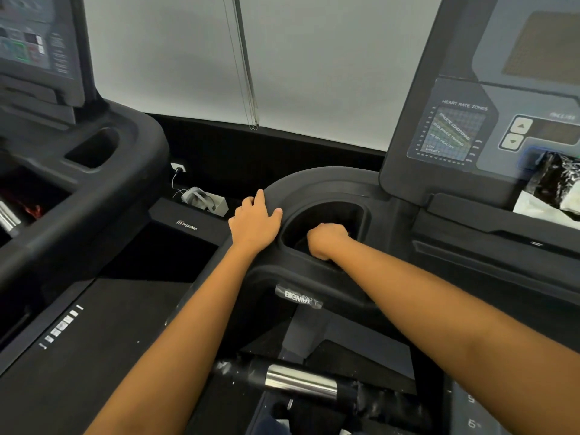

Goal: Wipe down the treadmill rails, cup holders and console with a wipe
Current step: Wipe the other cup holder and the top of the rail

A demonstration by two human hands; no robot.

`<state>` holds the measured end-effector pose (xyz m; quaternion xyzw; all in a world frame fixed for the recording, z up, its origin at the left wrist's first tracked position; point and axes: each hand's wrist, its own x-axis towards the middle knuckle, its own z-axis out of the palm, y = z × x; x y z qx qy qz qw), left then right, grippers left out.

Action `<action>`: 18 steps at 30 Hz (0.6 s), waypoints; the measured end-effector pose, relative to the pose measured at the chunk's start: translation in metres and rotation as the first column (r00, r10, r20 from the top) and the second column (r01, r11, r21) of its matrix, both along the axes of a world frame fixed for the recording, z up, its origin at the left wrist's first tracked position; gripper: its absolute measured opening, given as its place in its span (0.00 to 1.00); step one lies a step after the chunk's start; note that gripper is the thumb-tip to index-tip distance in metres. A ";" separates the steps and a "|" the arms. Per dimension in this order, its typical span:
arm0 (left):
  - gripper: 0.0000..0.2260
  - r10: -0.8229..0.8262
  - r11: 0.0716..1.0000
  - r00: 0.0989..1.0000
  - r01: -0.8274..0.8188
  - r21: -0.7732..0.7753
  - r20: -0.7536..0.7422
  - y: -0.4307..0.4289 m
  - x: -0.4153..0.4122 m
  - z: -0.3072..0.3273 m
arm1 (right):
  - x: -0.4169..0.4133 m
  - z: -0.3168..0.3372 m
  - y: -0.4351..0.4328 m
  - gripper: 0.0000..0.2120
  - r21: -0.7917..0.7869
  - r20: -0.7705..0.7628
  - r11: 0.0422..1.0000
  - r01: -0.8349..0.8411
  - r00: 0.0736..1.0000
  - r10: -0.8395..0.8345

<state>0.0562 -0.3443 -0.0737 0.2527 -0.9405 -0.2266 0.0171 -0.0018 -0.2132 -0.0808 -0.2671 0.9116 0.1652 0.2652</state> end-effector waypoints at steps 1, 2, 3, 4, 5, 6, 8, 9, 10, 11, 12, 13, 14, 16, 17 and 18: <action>0.30 0.002 1.000 1.000 -0.002 -0.008 -0.001 0.001 0.000 0.000 | 0.001 0.002 0.001 0.17 0.022 0.098 0.999 0.040 0.994 -0.042; 0.30 0.004 1.000 1.000 -0.004 -0.014 -0.003 0.002 -0.001 -0.001 | -0.002 0.004 0.003 0.12 0.021 0.171 0.997 0.077 0.982 -0.079; 0.30 0.008 1.000 1.000 -0.008 -0.019 -0.003 0.002 -0.001 -0.001 | -0.005 0.003 0.005 0.07 0.007 0.224 0.992 0.129 0.966 -0.128; 0.30 0.013 1.000 1.000 -0.013 -0.023 0.001 0.003 -0.002 -0.002 | -0.008 0.002 0.008 0.07 -0.014 0.272 0.980 0.198 0.944 -0.186; 0.30 0.018 0.999 1.000 -0.018 -0.028 0.004 0.003 -0.003 -0.002 | -0.009 0.002 0.010 0.07 -0.050 0.313 0.963 0.265 0.920 -0.237; 0.30 0.024 0.999 1.000 -0.024 -0.033 0.006 0.004 -0.005 -0.003 | -0.010 -0.001 0.010 0.08 -0.116 0.353 0.935 0.334 0.894 -0.275; 0.31 0.039 0.998 0.999 -0.039 -0.044 0.007 0.006 -0.006 -0.005 | -0.009 -0.009 0.010 0.12 -0.280 0.391 0.837 0.471 0.852 -0.348; 0.31 0.048 0.997 0.999 -0.048 -0.055 0.004 0.008 -0.006 -0.006 | -0.008 -0.013 0.009 0.13 -0.346 0.411 0.772 0.534 0.826 -0.387; 0.31 0.056 0.996 0.998 -0.055 -0.070 0.000 0.009 -0.007 -0.006 | -0.006 -0.017 0.007 0.13 -0.393 0.457 0.694 0.603 0.783 -0.421; 0.31 0.059 0.995 0.998 -0.059 -0.083 -0.003 0.010 -0.007 -0.006 | -0.004 -0.024 0.004 0.13 -0.423 0.517 0.613 0.668 0.733 -0.442; 0.30 0.061 0.994 0.998 -0.062 -0.094 -0.013 0.011 -0.007 -0.007 | -0.003 -0.028 0.002 0.13 -0.443 0.552 0.557 0.702 0.703 -0.448; 0.30 0.062 0.993 0.998 -0.064 -0.099 -0.022 0.011 -0.007 -0.007 | -0.002 -0.029 0.000 0.13 -0.458 0.566 0.527 0.716 0.692 -0.448; 0.30 0.061 0.993 0.998 -0.063 -0.101 -0.024 0.011 -0.007 -0.008 | 0.000 -0.031 -0.001 0.13 -0.474 0.586 0.490 0.732 0.677 -0.445; 0.31 0.061 0.993 0.998 -0.063 -0.102 -0.022 0.010 -0.007 -0.008 | 0.002 -0.033 0.000 0.11 -0.511 0.628 0.427 0.746 0.663 -0.407; 0.31 0.062 0.993 0.998 -0.064 -0.103 -0.024 0.010 -0.006 -0.009 | 0.002 -0.034 0.002 0.10 -0.545 0.619 0.427 0.721 0.690 -0.375; 0.31 0.061 0.993 0.998 -0.063 -0.104 -0.026 0.009 -0.006 -0.009 | 0.003 -0.034 0.003 0.09 -0.583 0.584 0.451 0.675 0.735 -0.345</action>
